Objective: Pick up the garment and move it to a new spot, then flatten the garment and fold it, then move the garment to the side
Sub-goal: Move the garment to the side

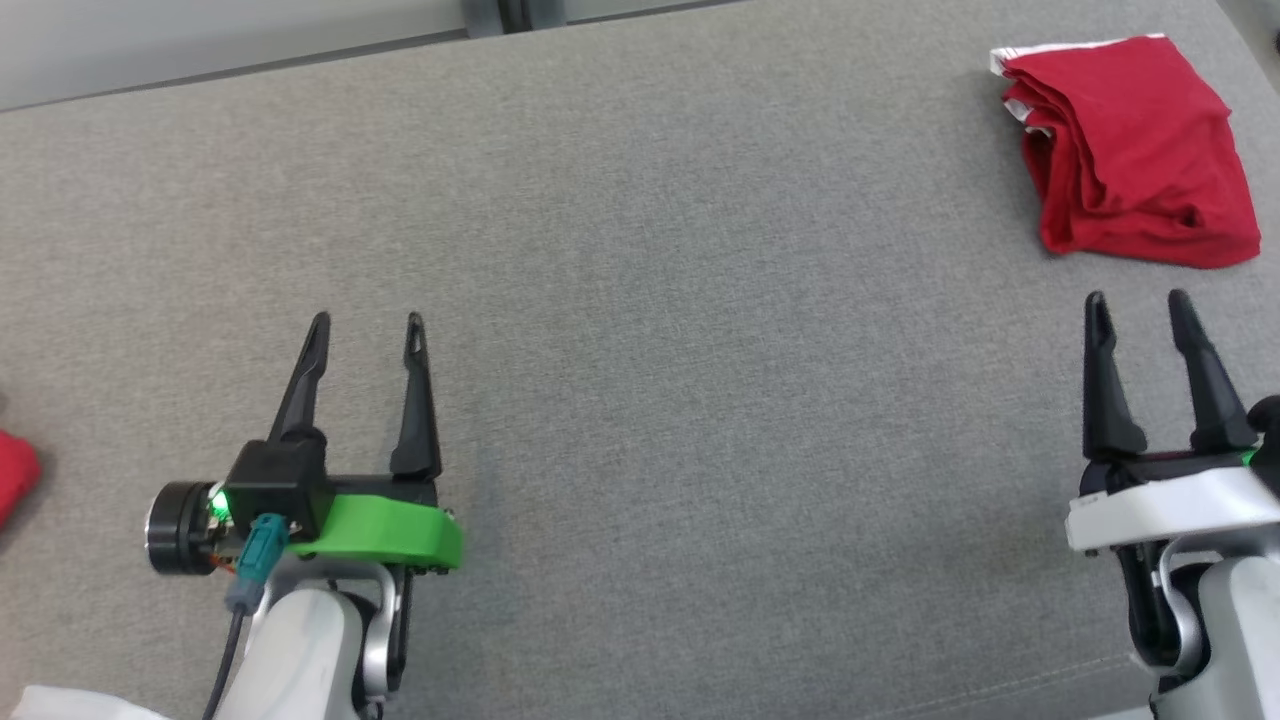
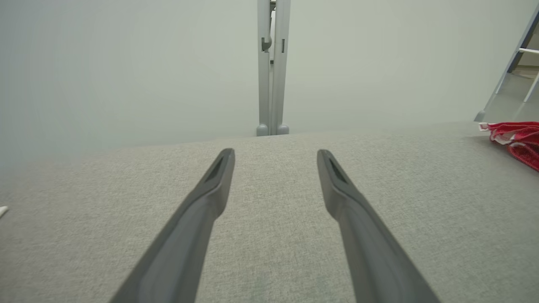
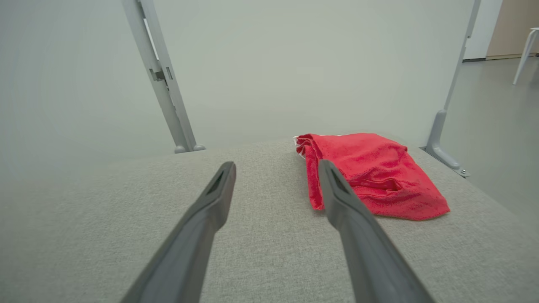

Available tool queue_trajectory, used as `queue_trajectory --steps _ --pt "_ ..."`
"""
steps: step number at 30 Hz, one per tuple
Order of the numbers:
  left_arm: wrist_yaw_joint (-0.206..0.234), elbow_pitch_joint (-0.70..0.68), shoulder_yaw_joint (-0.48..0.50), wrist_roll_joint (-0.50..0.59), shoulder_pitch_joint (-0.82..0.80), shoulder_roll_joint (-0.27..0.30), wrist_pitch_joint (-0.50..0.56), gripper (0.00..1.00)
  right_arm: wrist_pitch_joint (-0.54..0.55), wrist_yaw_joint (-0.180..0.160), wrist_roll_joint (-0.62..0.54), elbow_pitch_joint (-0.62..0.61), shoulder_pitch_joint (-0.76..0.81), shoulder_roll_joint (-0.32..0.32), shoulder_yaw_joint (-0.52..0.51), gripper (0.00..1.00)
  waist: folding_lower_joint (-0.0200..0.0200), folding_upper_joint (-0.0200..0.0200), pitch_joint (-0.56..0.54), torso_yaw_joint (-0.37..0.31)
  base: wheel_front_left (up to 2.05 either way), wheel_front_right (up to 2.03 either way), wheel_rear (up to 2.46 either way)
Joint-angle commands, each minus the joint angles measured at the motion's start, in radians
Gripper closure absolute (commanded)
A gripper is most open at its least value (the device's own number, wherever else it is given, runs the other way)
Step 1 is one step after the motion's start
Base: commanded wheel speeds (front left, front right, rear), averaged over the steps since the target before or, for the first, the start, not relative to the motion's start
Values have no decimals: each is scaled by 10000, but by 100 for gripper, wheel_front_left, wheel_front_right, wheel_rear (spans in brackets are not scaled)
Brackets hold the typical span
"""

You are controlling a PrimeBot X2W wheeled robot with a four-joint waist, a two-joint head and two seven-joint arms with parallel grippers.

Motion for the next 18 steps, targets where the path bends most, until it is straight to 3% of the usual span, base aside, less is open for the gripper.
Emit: queue_trajectory --steps 1,10,18 --pt "119 75 178 -75 345 151 -76 0 -25 -14 -142 -177 311 101 53 0 0 0 -659 673 0 0 0" --pt "100 416 586 -494 1426 464 -220 0 583 -14 -569 -995 1558 475 78 0 0 0 -1608 1425 0 0 0" --pt "-136 829 341 -564 1943 497 -227 0 1236 -14 -870 -1575 2347 714 -34 0 0 0 -2354 1440 0 0 0"
